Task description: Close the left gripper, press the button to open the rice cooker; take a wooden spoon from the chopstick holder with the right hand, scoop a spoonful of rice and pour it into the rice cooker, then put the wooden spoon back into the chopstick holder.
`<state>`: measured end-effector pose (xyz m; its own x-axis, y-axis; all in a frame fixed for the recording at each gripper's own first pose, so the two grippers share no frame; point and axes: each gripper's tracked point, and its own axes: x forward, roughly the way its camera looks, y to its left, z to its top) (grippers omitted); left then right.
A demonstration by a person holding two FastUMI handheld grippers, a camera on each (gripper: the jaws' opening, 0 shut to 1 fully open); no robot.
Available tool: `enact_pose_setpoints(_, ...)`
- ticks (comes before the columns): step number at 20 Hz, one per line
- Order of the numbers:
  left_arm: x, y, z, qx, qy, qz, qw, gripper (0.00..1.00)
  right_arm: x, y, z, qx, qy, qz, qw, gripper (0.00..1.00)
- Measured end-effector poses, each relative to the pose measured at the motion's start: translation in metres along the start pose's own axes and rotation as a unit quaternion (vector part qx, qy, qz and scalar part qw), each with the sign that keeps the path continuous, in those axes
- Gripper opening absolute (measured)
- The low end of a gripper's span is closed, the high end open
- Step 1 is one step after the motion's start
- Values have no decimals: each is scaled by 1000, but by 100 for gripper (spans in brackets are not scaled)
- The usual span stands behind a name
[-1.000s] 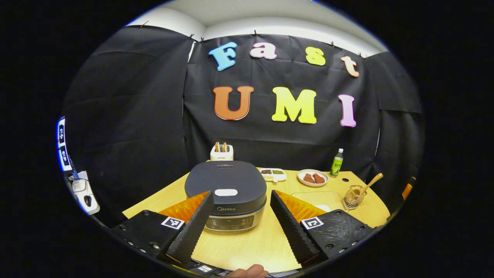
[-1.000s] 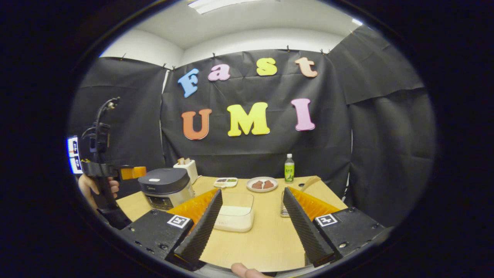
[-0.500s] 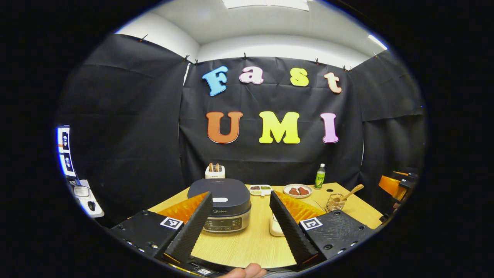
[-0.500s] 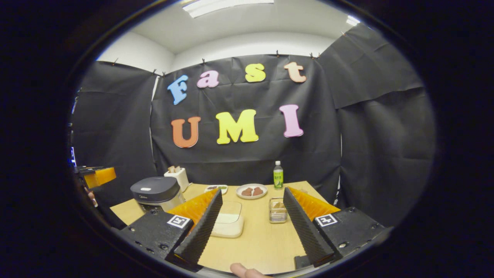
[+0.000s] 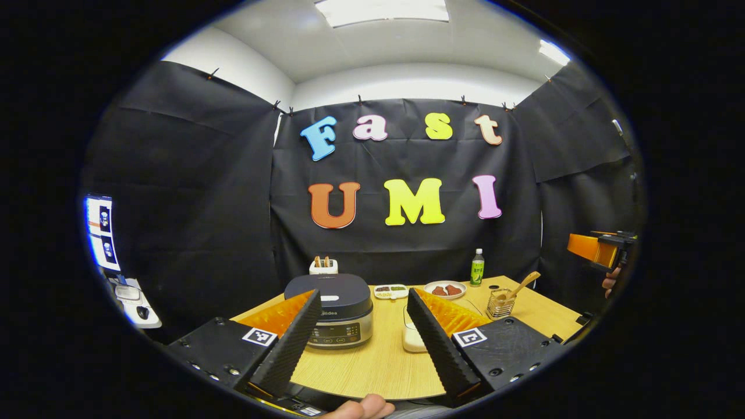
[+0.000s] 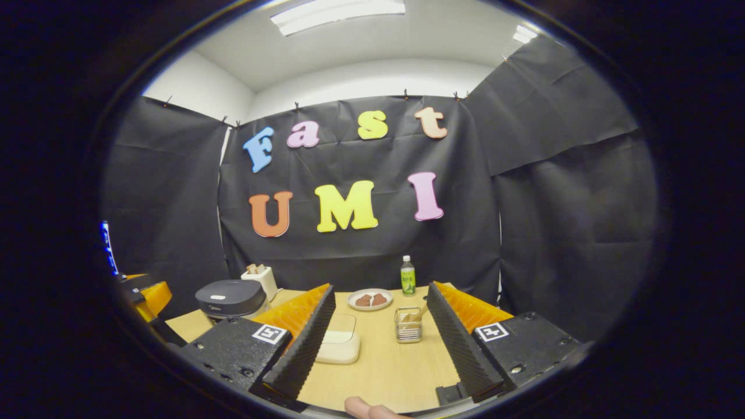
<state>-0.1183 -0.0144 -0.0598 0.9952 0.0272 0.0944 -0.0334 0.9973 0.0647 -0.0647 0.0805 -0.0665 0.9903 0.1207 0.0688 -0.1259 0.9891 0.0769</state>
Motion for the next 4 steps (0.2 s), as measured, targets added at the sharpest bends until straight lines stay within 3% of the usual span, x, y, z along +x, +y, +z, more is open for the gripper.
enact_pose_setpoints(4, 2, 3, 0, -7, -3, 6, 1000, 94, -9, 1, 8, -8, -20, -2, 1000, 92)
